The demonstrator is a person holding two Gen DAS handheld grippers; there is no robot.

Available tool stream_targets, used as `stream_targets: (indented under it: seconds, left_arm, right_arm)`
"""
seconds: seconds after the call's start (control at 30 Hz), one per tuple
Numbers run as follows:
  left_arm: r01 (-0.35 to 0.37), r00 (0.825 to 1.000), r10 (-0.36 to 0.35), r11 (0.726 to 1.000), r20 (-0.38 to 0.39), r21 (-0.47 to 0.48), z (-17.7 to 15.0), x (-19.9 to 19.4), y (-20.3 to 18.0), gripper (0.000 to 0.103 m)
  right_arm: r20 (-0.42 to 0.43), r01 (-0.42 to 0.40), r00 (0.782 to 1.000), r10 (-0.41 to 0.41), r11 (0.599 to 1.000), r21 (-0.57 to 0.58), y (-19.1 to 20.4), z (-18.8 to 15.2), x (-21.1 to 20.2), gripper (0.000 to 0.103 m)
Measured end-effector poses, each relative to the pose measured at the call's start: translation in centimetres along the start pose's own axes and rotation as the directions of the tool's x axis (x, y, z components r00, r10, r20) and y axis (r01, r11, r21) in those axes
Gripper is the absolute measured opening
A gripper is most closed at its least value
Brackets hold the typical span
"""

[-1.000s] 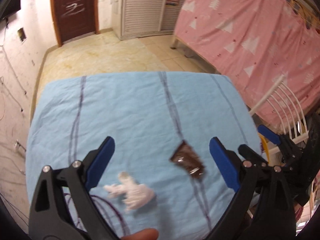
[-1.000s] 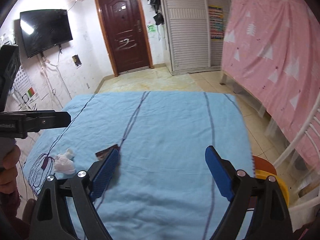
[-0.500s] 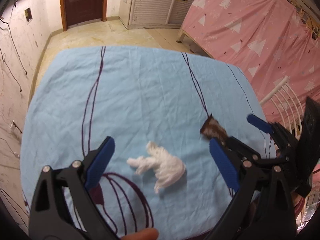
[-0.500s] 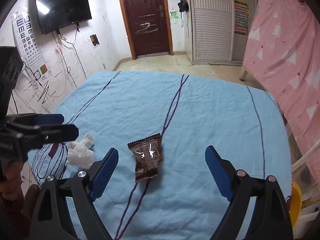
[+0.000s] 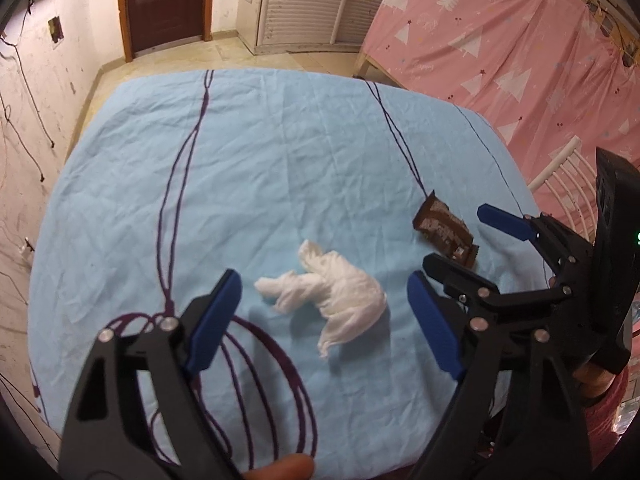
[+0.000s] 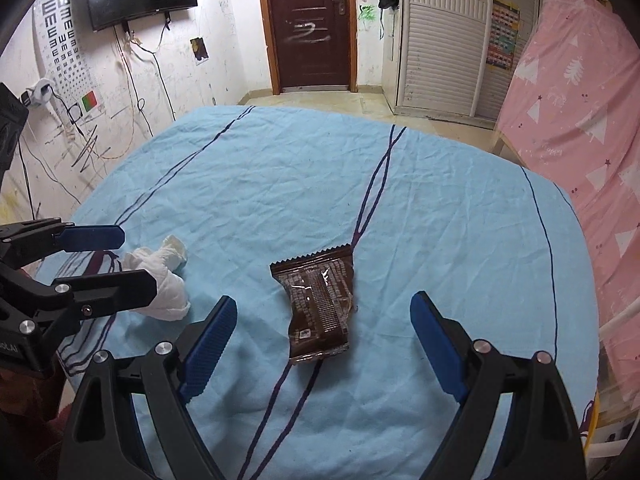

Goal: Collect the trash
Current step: 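Grasp the white tissue with the left tool while the right tool grasps the brown snack wrapper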

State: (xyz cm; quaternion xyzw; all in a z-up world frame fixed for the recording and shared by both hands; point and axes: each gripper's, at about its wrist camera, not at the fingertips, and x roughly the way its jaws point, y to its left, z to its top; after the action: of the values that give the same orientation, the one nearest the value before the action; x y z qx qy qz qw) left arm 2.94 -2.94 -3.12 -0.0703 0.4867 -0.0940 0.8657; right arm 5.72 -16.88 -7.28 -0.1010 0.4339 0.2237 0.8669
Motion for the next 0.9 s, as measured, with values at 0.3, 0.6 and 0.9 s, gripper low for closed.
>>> stream_targets:
  seconds: [0.3, 0.6, 0.9]
  left_arm:
    - [-0.012, 1.0, 0.012, 1.0, -0.016, -0.005, -0.3, 1.0, -0.2, 0.078]
    - [-0.043, 0.999, 0.043, 0.999, -0.027, 0.02, -0.6, 1.9, -0.9, 0.068]
    - [-0.061, 0.998, 0.062, 0.995, -0.01, 0.073, -0.9, 2.1, -2.2, 0.039]
  right_arm:
    - [-0.024, -0.01, 1.0, 0.009, 0.999, -0.045, 0.6, -0.3, 0.6, 0.036]
    - [-0.01, -0.025, 1.0, 0.025, 1.0, 0.007, -0.5, -0.4, -0.1, 0.021]
    - [0.011, -0.029, 1.0, 0.029, 0.998, 0.046, -1.6, -0.5, -0.9, 0.021]
